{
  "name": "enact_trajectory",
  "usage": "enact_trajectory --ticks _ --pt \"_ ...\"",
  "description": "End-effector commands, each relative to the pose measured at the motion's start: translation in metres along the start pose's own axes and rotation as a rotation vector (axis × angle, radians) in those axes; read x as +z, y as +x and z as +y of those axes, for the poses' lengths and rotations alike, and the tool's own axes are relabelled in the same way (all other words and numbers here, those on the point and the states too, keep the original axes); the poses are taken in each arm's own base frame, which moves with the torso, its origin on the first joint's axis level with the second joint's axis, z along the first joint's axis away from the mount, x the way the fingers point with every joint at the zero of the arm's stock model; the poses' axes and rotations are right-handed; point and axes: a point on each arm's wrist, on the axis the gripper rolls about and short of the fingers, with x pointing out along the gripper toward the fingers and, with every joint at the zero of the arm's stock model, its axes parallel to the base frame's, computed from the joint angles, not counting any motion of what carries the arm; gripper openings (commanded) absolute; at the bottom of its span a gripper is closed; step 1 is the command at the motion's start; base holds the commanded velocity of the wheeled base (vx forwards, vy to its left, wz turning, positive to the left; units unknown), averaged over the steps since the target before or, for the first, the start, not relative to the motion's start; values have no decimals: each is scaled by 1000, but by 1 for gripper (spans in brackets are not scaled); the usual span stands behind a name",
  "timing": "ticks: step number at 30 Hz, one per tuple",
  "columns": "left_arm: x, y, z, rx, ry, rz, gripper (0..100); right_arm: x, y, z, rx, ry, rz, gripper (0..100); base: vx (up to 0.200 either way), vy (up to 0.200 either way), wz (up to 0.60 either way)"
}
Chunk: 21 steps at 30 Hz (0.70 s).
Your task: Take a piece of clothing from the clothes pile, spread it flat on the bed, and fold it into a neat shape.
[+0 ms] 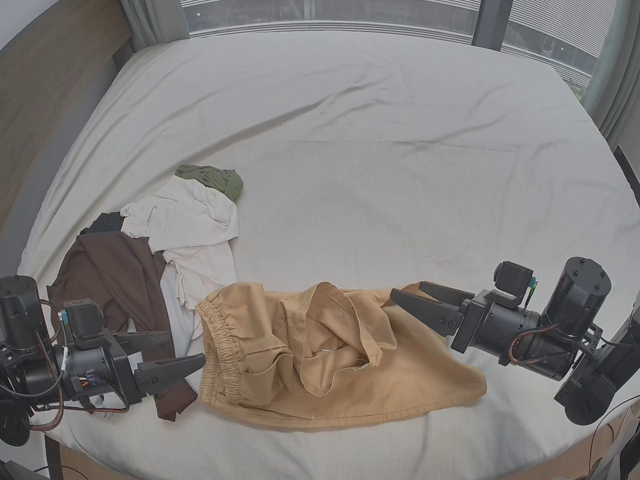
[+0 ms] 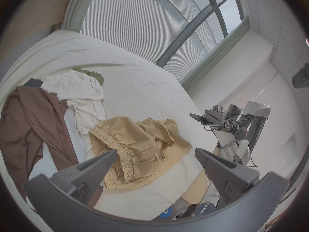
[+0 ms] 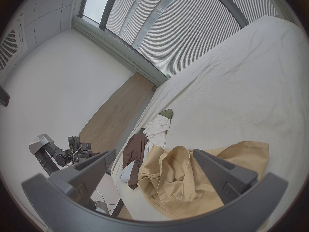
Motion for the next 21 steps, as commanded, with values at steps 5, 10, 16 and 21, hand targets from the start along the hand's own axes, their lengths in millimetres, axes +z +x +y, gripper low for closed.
enact_trajectory --ticks 5,10,16,21 --pt "-18 19 16 1 -77 112 100 -3 0 -1 -2 6 12 100 0 0 0" --pt "-26 32 27 1 -86 123 100 -5 3 -3 -6 8 19 100 0 0 0" --pt "-40 47 41 4 -99 126 100 -5 4 -4 -8 9 20 100 0 0 0" --pt "-48 57 48 2 -115 108 100 -6 4 -6 -12 11 25 100 0 0 0"
